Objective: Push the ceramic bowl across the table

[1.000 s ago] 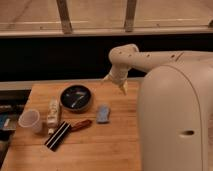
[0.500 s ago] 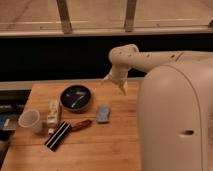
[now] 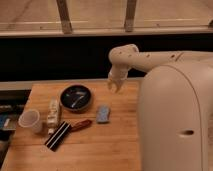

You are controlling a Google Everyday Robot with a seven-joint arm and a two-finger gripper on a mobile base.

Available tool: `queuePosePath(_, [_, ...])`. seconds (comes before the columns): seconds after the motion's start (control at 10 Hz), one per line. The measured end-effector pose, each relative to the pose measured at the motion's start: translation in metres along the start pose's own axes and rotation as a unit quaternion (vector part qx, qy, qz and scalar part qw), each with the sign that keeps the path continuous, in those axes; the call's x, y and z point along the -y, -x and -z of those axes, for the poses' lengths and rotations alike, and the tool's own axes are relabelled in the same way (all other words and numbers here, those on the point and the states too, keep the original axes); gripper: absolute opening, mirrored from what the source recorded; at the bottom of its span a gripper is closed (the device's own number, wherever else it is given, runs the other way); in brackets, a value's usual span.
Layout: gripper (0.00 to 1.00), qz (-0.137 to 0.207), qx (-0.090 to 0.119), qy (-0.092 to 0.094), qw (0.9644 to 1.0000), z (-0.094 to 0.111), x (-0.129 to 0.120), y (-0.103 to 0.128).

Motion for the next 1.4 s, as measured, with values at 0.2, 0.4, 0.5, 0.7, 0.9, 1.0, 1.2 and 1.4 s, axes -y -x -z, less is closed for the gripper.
queuePosePath(0.2, [0.03, 0.001, -0.001, -0.003, 1.0000, -0.001, 0.000, 0.000])
queuePosePath(0.4, [0.00, 0.026, -0.011, -0.024, 0.9993, -0.018, -0.015, -0.003])
queuePosePath(0.5, [0.00, 0.039, -0.022, -0.035, 0.9984, -0.035, -0.027, -0.007])
queuePosePath(0.7, [0.00, 0.065, -0.047, -0.055, 0.9952, -0.078, -0.055, -0.014])
queuePosePath(0.9, [0.00, 0.095, -0.077, -0.076, 0.9896, -0.114, -0.085, -0.024])
queuePosePath(1.0, [0.00, 0.104, -0.084, -0.082, 0.9876, -0.121, -0.092, -0.026])
queuePosePath(1.2, [0.00, 0.126, -0.102, -0.092, 0.9825, -0.133, -0.103, -0.034])
queuePosePath(1.4, [0.00, 0.140, -0.114, -0.096, 0.9788, -0.141, -0.110, -0.041])
